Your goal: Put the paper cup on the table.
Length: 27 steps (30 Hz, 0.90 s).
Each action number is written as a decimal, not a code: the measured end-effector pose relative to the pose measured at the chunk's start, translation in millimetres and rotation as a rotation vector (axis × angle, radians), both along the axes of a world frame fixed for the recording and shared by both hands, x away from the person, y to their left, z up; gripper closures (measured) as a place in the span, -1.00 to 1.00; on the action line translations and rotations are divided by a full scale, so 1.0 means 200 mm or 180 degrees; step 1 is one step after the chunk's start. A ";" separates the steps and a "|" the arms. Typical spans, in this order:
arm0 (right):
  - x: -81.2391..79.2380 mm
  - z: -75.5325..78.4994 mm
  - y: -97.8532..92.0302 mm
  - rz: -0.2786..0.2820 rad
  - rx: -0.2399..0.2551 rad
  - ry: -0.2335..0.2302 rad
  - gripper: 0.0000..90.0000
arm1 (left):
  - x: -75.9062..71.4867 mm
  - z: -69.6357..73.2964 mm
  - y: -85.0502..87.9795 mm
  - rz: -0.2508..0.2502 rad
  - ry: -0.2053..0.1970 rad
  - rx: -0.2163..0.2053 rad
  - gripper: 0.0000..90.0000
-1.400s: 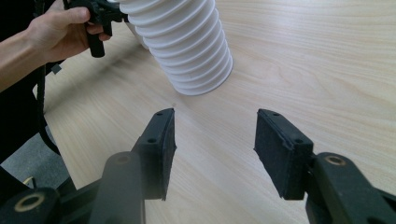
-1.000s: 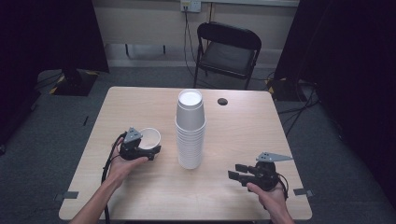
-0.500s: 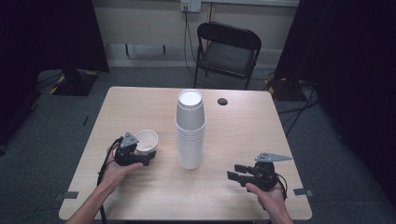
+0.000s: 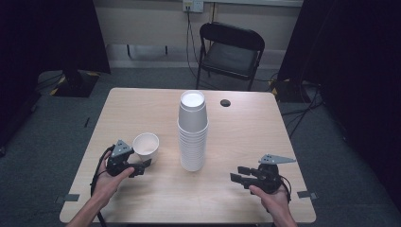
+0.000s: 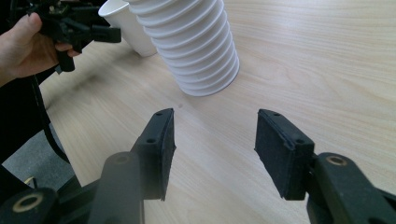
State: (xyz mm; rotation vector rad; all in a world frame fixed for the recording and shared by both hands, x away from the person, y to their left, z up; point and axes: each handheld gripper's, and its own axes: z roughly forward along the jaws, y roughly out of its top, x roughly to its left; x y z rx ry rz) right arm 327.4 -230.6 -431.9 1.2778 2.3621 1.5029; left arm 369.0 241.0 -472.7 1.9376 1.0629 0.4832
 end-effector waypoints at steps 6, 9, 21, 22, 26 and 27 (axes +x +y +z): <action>0.00 0.00 -0.01 -0.0020 0.0003 -0.0009 0.06 | -0.05 0.00 0.03 0.0040 -0.0081 -0.0043 -0.65; 0.00 0.01 -0.02 -0.0047 0.0002 -0.0033 0.05 | -0.08 0.03 0.05 0.0015 -0.0048 -0.0080 -0.65; 0.00 0.00 -0.06 -0.0179 -0.0045 -0.0120 -0.02 | -0.31 0.11 0.08 0.0064 0.0102 -0.0187 -0.65; 0.00 -0.01 -0.06 -0.0204 -0.0065 -0.0124 -0.04 | -0.36 0.11 0.07 0.0129 0.0101 -0.0172 -0.65; 0.00 -0.01 -0.07 -0.0238 -0.0094 -0.0137 -0.05 | -0.42 0.10 0.06 0.0131 0.0135 -0.0246 -0.65; -0.01 -0.02 -0.07 -0.0278 -0.0150 -0.0180 -0.06 | -0.44 0.10 0.06 0.0140 0.0126 -0.0254 -0.65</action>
